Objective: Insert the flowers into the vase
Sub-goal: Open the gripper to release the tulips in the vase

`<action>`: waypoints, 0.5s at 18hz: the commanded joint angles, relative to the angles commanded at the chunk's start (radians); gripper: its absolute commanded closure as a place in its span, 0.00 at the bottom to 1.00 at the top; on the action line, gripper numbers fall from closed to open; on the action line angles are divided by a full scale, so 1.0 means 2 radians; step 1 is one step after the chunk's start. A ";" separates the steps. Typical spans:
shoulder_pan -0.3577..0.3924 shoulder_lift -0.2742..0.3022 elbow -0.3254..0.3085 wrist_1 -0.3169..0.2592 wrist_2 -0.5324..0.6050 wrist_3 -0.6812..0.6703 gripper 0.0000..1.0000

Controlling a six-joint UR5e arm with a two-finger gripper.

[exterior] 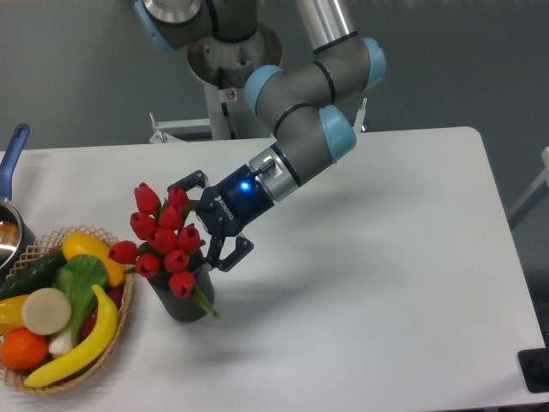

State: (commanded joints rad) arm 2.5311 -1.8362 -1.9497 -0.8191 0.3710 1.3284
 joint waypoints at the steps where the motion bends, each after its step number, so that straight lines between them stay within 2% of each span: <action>1: 0.000 0.000 -0.001 0.000 0.002 -0.001 0.00; 9: 0.000 0.013 0.000 0.000 0.039 0.000 0.00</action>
State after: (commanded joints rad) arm 2.5311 -1.8102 -1.9497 -0.8191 0.4494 1.3284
